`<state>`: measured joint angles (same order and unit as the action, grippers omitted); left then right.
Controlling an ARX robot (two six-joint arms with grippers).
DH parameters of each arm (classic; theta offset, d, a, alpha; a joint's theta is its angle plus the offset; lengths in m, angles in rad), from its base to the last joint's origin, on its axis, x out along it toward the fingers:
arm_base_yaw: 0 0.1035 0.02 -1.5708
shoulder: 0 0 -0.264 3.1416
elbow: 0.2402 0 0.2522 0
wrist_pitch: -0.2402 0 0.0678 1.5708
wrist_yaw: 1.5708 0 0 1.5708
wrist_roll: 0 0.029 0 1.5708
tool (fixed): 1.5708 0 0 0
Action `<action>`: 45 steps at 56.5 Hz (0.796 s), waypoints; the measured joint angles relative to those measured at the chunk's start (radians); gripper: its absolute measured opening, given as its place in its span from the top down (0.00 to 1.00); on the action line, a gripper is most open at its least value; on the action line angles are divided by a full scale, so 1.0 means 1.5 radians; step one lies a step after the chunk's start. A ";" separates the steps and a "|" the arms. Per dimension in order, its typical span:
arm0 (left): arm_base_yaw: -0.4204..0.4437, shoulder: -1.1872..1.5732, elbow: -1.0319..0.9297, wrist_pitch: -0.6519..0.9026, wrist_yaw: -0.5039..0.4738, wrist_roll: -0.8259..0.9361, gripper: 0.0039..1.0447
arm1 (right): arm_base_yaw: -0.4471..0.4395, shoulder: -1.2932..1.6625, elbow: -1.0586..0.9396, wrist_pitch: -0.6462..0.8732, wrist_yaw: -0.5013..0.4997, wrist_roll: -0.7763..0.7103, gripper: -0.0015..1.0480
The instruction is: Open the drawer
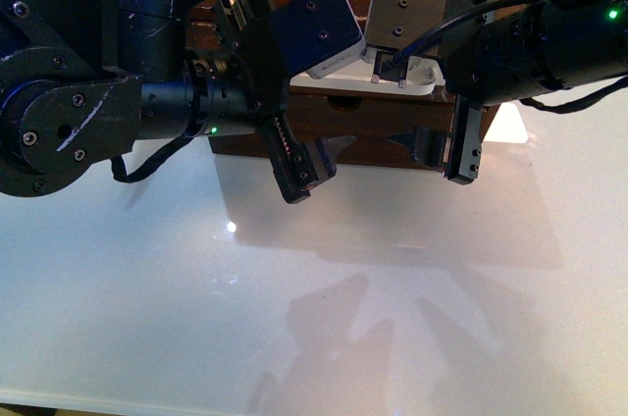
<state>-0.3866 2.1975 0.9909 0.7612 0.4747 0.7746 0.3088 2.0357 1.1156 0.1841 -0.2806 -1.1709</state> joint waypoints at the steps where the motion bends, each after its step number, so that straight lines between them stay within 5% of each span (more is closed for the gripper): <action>1: 0.000 0.001 0.001 -0.002 0.001 0.000 0.08 | 0.000 0.001 0.002 -0.002 0.000 0.000 0.09; 45: 0.008 0.042 0.067 -0.070 0.047 0.037 0.08 | 0.001 0.022 0.018 -0.013 0.002 0.011 0.09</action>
<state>-0.3740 2.2612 1.0908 0.6567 0.5449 0.8295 0.3107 2.0682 1.1431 0.1638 -0.2771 -1.1549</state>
